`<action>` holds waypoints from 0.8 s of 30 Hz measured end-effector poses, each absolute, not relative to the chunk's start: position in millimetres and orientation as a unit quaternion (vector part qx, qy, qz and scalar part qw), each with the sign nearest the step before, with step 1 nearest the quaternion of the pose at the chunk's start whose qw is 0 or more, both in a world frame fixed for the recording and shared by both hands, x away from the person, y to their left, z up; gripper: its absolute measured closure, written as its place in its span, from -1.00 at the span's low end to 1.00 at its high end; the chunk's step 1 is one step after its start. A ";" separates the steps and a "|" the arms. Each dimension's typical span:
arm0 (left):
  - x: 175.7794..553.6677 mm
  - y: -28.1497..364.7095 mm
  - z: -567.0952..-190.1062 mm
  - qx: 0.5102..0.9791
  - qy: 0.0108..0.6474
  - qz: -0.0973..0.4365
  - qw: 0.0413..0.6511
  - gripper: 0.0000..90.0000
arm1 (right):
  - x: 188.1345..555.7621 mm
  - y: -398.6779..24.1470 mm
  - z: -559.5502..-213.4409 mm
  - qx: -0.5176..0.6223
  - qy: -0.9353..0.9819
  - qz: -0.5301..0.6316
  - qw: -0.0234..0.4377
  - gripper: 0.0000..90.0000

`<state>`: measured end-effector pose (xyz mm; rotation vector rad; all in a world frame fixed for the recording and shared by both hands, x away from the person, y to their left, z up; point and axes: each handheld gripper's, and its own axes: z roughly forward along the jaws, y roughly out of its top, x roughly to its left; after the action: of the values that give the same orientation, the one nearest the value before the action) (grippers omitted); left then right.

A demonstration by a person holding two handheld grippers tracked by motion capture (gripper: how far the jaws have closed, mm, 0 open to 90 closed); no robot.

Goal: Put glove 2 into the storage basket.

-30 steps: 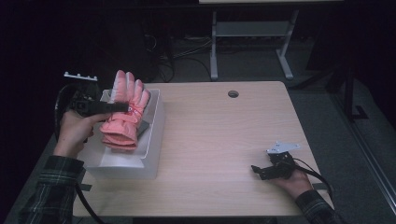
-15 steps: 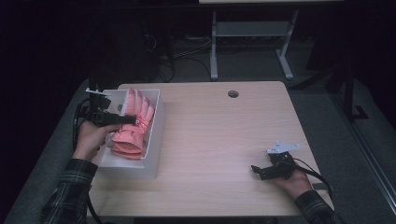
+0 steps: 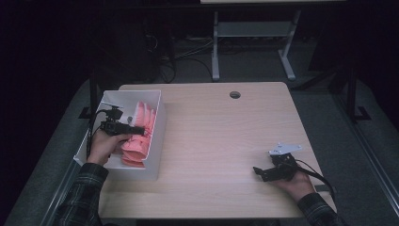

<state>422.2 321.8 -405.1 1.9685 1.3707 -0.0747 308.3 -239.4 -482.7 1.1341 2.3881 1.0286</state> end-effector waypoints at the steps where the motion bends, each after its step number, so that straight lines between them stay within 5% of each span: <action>1: 422.8 322.0 -408.0 0.763 0.534 -0.033 0.363 0.36 | 308.2 -239.4 -482.7 0.396 0.832 0.358 0.152 -0.85; 7: 425.9 320.7 -414.4 0.769 0.533 -0.036 0.351 0.28 | 308.4 -239.4 -482.8 0.394 0.832 0.359 0.152 -0.85; 18: 425.8 324.8 -406.7 0.761 0.548 -0.010 0.347 -0.56 | 308.0 -239.3 -482.7 0.396 0.832 0.358 0.152 -0.85; 24: 423.5 331.0 -381.3 0.753 0.550 0.028 0.359 -0.70 | 307.7 -239.1 -482.7 0.398 0.831 0.358 0.151 -0.85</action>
<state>423.5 331.0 -381.3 1.9422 1.4190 0.0735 307.7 -239.1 -482.7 1.1441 2.3867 1.0269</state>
